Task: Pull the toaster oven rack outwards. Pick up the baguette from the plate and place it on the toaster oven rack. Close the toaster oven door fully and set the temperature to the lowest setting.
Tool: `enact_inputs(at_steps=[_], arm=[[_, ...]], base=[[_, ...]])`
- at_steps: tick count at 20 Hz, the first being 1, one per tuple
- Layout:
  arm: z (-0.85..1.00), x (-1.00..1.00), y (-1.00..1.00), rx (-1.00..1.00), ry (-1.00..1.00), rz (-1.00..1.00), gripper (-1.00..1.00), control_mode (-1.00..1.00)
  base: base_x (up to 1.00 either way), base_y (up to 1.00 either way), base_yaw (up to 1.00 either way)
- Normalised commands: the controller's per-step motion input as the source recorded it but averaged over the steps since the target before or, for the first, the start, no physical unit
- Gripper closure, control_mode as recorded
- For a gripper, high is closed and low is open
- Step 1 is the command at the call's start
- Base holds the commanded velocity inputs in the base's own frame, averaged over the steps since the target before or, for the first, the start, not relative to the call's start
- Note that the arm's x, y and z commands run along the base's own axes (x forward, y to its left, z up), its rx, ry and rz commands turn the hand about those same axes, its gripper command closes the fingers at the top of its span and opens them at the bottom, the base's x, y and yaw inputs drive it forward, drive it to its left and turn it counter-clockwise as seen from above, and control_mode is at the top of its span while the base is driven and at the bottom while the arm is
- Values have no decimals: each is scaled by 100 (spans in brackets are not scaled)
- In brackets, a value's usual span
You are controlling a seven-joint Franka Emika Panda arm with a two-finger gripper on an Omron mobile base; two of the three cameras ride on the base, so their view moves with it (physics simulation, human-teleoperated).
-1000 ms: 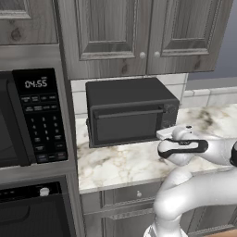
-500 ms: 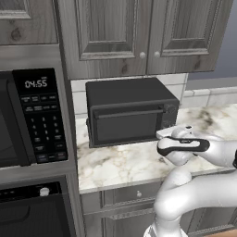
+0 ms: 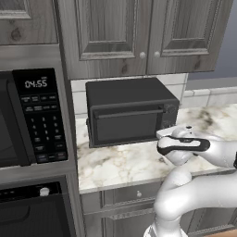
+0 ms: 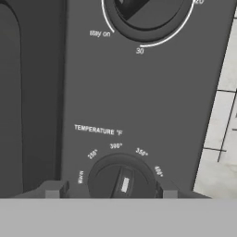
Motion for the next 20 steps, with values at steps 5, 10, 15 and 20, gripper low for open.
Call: enact_inputs(at_steps=[5, 10, 15, 20], arm=[[0, 0, 0, 0, 0, 0, -100, -100], [0, 0, 0, 0, 0, 0, -100, -100], [0, -1, -3, 0, 0, 0, -100, -100], [10, -9, -22, 4, -5, 0, -100, -100]], base=[[0, 0, 0], [0, 0, 0], [0, 0, 0], [0, 0, 0]])
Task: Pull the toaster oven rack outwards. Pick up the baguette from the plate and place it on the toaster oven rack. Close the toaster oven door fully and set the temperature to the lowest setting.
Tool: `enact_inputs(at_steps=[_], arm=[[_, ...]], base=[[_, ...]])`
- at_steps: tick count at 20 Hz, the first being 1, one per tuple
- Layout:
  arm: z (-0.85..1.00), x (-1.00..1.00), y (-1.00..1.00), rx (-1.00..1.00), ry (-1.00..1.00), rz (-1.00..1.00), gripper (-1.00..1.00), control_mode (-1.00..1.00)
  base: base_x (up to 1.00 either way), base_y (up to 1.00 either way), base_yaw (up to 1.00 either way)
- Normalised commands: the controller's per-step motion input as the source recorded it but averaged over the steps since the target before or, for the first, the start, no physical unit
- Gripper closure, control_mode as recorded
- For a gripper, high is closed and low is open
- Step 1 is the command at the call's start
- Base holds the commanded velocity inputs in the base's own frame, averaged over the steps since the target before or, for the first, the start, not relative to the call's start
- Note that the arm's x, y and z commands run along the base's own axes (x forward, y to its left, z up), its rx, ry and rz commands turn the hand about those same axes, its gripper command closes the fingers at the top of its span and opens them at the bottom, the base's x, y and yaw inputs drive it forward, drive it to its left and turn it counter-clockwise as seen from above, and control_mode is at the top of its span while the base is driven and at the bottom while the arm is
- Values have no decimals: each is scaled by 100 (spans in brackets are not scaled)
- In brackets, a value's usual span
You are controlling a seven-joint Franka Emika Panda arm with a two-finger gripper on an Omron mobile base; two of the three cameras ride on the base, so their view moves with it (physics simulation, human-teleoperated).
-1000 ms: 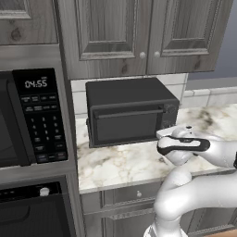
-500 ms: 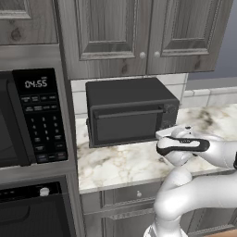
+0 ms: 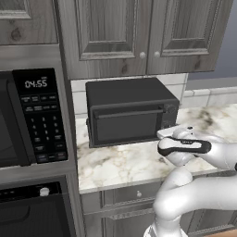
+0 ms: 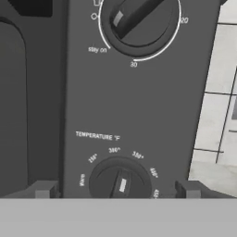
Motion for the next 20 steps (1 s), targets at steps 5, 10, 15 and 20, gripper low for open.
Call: enact_inputs(at_steps=[5, 10, 15, 20], arm=[[2, -3, -5, 2, -2, 0, -100, -100], [0, -1, 0, 0, 0, 0, -100, -100], [0, 0, 0, 0, 0, 0, 100, -100], [0, 0, 0, 0, 0, 0, 100, -100]], base=[[0, 0, 0], [0, 0, 0], [0, 0, 0], [0, 0, 0]])
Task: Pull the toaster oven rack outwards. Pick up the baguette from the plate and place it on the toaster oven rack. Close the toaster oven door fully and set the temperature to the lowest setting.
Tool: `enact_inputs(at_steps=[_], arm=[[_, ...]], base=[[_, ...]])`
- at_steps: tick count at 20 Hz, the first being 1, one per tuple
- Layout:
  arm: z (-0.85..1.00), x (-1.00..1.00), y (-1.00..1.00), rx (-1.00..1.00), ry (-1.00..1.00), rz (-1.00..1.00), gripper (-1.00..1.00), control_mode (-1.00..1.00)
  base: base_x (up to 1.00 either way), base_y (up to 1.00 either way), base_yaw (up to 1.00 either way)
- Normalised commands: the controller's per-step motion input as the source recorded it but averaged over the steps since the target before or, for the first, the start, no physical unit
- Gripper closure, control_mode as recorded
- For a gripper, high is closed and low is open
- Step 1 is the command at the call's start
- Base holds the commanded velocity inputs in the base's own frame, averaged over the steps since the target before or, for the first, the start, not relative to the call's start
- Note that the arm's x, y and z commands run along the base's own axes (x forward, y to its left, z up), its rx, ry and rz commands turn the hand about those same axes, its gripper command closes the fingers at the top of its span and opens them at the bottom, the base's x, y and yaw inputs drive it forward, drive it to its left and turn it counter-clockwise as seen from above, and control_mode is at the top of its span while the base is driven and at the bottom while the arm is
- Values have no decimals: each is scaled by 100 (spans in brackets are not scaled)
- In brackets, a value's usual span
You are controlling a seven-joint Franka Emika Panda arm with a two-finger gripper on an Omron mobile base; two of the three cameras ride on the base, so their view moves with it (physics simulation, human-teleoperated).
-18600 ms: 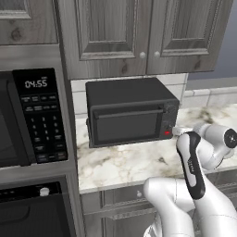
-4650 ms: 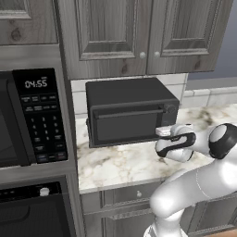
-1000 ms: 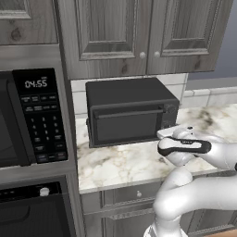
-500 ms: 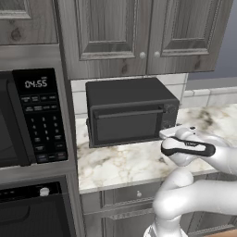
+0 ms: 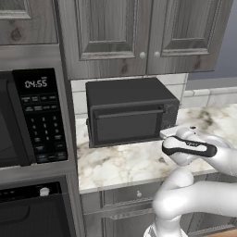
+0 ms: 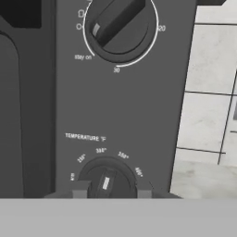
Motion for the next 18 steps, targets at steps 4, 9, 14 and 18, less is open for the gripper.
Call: enact_inputs(at_steps=[4, 9, 14, 18], arm=[[0, 0, 0, 0, 0, 0, 100, -100], [0, 0, 0, -2, 1, 1, 100, -100], [-6, 0, 1, -15, 4, 14, 100, -100], [-18, 0, 1, -23, 8, 24, 100, -100]], base=[[0, 0, 0], [0, 0, 0], [0, 0, 0], [0, 0, 0]])
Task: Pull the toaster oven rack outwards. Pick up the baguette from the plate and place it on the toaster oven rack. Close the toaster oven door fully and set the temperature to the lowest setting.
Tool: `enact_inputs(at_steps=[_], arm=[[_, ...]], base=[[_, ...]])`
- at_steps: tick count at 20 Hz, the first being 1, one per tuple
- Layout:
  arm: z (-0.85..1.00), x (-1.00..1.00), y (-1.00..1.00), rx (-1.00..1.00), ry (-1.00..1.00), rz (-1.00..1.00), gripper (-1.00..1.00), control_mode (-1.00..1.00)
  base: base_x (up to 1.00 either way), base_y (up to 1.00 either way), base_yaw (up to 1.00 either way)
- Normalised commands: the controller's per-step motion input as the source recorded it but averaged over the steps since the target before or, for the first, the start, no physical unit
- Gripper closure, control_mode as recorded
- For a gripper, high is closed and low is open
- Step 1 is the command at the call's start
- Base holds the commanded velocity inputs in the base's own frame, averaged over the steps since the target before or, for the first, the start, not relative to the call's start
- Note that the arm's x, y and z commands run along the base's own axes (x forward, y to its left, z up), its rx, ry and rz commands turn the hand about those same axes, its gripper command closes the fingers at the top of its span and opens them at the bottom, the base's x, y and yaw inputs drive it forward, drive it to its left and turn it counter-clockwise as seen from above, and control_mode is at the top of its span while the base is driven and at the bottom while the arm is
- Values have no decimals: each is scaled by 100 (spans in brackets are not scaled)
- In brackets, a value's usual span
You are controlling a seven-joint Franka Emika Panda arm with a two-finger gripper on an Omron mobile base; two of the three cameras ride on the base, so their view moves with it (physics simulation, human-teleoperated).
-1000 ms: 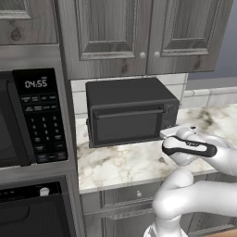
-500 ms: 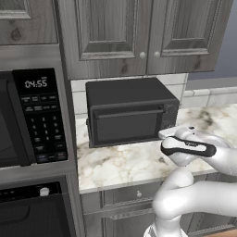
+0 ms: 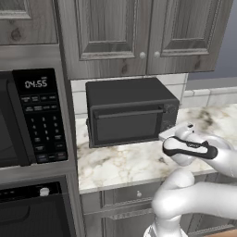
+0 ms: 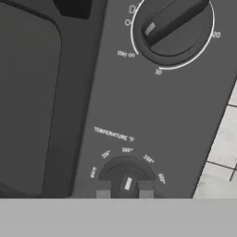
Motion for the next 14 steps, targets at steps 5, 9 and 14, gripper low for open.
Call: enact_inputs(at_steps=[5, 9, 14], arm=[[-24, 0, 0, -25, 11, 26, 100, -100], [-28, 1, 2, -28, 16, 26, 100, -100], [-34, 4, 8, -31, 20, 25, 100, -100]], base=[[0, 0, 0], [0, 0, 0], [0, 0, 0]])
